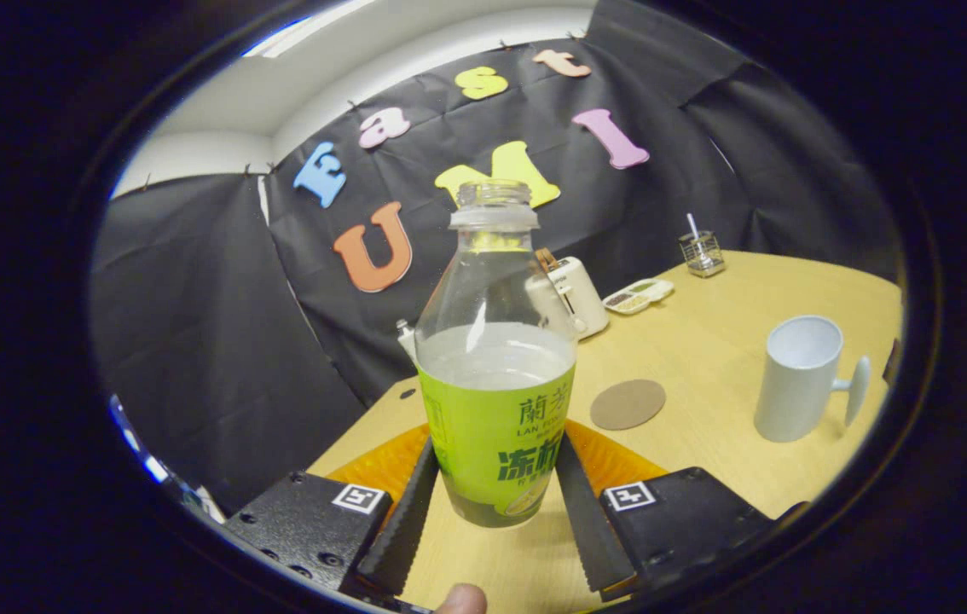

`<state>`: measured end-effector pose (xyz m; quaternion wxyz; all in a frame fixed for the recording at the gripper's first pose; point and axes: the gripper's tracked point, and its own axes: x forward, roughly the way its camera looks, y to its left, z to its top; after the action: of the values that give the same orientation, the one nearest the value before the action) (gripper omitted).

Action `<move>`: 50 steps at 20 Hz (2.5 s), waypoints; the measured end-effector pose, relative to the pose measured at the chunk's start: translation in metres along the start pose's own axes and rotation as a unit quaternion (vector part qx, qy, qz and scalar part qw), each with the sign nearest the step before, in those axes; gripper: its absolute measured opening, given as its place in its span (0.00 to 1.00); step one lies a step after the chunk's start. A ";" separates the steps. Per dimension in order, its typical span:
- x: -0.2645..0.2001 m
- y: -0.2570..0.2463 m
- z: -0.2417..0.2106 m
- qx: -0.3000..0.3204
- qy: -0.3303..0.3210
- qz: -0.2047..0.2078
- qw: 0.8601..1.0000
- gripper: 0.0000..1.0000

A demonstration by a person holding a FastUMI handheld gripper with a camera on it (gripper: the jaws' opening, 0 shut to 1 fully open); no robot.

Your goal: Take the bottle from table, then pour the juice into the cup, finally place the bottle on the coaster

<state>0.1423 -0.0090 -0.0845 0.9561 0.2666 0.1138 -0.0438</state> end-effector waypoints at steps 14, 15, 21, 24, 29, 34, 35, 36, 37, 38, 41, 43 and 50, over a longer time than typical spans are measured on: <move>0.007 0.008 0.030 0.328 -0.039 0.101 0.938 0.78; 0.008 0.008 0.032 0.353 -0.041 0.103 0.929 0.78; 0.012 0.009 0.051 0.437 -0.058 0.117 0.890 0.78; 0.012 -0.001 0.059 0.472 -0.073 0.117 0.871 0.78; 0.013 -0.017 0.068 0.512 -0.087 0.113 0.847 0.78; 0.019 -0.014 0.076 0.544 -0.090 0.120 0.825 0.78; 0.021 -0.014 0.077 0.549 -0.092 0.121 0.822 0.78; 0.022 -0.015 0.077 0.558 -0.093 0.120 0.816 0.78; 0.022 -0.016 0.078 0.567 -0.095 0.120 0.809 0.78; 0.021 -0.015 0.081 0.578 -0.098 0.121 0.801 0.78; 0.018 -0.018 0.087 0.598 -0.104 0.122 0.785 0.78; 0.016 -0.019 0.092 0.604 -0.107 0.122 0.780 0.78; 0.016 -0.022 0.101 0.630 -0.107 0.125 0.759 0.78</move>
<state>0.1739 -0.0810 -0.0149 0.5748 0.8145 -0.0768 -0.0141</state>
